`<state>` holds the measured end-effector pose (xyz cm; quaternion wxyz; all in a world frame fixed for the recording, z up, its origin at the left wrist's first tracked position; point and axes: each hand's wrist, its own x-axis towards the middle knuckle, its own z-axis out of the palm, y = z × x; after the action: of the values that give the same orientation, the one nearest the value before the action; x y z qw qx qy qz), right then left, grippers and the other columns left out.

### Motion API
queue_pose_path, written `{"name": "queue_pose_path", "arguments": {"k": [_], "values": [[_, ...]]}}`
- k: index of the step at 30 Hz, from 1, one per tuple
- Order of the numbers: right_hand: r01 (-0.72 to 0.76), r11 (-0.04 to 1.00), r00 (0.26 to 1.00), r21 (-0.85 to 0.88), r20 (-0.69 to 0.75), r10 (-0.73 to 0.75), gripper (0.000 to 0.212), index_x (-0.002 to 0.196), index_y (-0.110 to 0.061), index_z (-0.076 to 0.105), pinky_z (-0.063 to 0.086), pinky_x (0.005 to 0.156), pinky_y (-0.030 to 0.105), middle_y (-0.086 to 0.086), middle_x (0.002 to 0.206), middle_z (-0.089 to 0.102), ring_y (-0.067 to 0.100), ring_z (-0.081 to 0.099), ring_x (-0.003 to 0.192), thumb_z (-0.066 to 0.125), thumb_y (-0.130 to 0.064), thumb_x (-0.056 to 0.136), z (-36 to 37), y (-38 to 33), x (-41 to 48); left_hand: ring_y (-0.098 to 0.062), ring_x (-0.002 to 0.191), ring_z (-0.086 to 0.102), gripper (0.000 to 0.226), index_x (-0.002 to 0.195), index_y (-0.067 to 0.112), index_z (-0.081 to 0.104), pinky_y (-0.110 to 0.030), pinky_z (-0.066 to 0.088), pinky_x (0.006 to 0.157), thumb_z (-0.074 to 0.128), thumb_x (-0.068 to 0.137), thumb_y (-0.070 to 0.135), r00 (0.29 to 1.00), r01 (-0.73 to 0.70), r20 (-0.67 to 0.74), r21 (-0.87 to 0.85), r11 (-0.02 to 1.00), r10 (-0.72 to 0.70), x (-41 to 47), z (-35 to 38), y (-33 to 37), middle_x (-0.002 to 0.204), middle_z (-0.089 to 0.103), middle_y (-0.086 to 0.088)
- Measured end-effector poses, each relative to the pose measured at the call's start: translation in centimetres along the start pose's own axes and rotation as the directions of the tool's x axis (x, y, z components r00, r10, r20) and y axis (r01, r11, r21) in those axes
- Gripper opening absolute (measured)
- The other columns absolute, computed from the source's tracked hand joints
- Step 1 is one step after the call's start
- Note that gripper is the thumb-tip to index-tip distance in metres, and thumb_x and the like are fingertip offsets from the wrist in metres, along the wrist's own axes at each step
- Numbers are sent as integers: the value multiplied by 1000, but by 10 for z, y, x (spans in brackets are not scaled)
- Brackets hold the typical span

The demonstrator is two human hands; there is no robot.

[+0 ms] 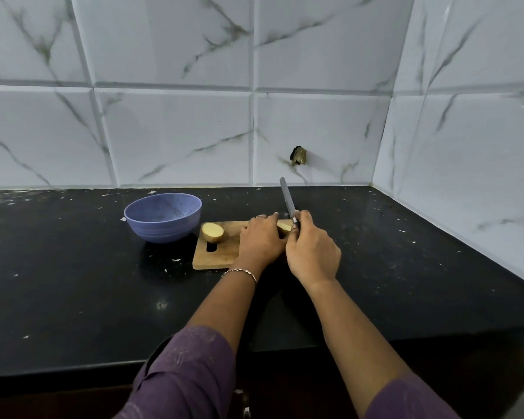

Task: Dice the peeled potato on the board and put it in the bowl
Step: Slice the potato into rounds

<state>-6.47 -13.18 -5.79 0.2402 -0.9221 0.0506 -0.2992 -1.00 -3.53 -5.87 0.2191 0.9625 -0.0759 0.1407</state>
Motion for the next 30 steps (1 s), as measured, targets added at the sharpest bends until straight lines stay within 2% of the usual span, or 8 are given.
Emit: {"name": "queue_pose_path", "arguments": {"k": [3, 9, 13, 17, 21, 24, 27, 30], "values": [[1, 1000, 1000, 6, 2, -1, 29, 132, -29, 48, 39, 65, 31, -2, 107, 67, 21, 66, 89, 44, -26, 103, -1, 0, -2, -28, 138, 36, 69, 149, 22, 40, -47, 32, 111, 55, 91, 57, 999, 30, -17, -12, 999, -30, 0, -3, -2, 147, 43, -12], [19, 1000, 1000, 21, 9, -19, 30, 131, -31, 47, 37, 65, 30, 1, 101, 67, 23, 66, 89, 44, -27, 102, -4, -3, -6, -27, 124, 50, 66, 129, 21, 58, -41, 42, 100, 57, 82, 67, 995, 94, -8, -51, 994, -95, -7, -16, -12, 126, 58, -9], [53, 998, 998, 35, 22, -53, 30, 131, -29, 49, 38, 66, 30, 1, 101, 68, 23, 65, 92, 48, -26, 102, -8, -2, -11, -20, 111, 61, 58, 127, 15, 61, -35, 50, 96, 74, 78, 43, 997, 81, 1, -201, 976, -82, -14, -25, -23, 118, 67, -6], [59, 992, 997, 109, 40, -64, 30, 130, -30, 56, 46, 72, 31, 0, 105, 68, 22, 65, 97, 52, -26, 100, -9, -1, -15, -14, 100, 66, 58, 129, 12, 60, -30, 54, 91, 78, 77, 29, 995, 91, -16, -333, 938, -102, -25, -24, -32, 111, 70, -2], [71, 987, 997, 146, 32, -76, 29, 126, -29, 61, 49, 77, 31, -1, 106, 69, 20, 64, 97, 56, -25, 98, -8, -1, -18, -15, 108, 64, 57, 136, 13, 57, -25, 50, 92, 75, 83, 25, 995, 55, -53, -377, 924, -81, -30, -19, -35, 124, 67, -2], [77, 984, 996, 158, 30, -83, 32, 128, -29, 59, 50, 80, 33, -3, 108, 68, 20, 64, 98, 56, -24, 97, -10, -2, -19, -15, 114, 61, 59, 139, 16, 53, -32, 49, 99, 74, 85, 27, 997, 32, -49, -400, 916, -56, -30, -15, -36, 131, 63, 0], [65, 983, 997, 171, 32, -72, 34, 129, -30, 57, 50, 82, 34, -3, 109, 68, 21, 63, 100, 56, -22, 97, -11, -3, -21, -15, 113, 62, 55, 137, 20, 54, -38, 51, 98, 74, 86, 27, 998, 17, -48, -415, 910, -41, -29, -13, -37, 130, 63, 1], [67, 982, 996, 175, 39, -75, 31, 126, -29, 58, 47, 79, 33, -4, 110, 67, 21, 63, 100, 55, -22, 97, -10, -3, -21, -15, 110, 63, 48, 130, 21, 56, -39, 52, 95, 74, 86, 23, 997, 8, -65, -432, 902, -40, -28, -12, -39, 125, 64, 1]]}}
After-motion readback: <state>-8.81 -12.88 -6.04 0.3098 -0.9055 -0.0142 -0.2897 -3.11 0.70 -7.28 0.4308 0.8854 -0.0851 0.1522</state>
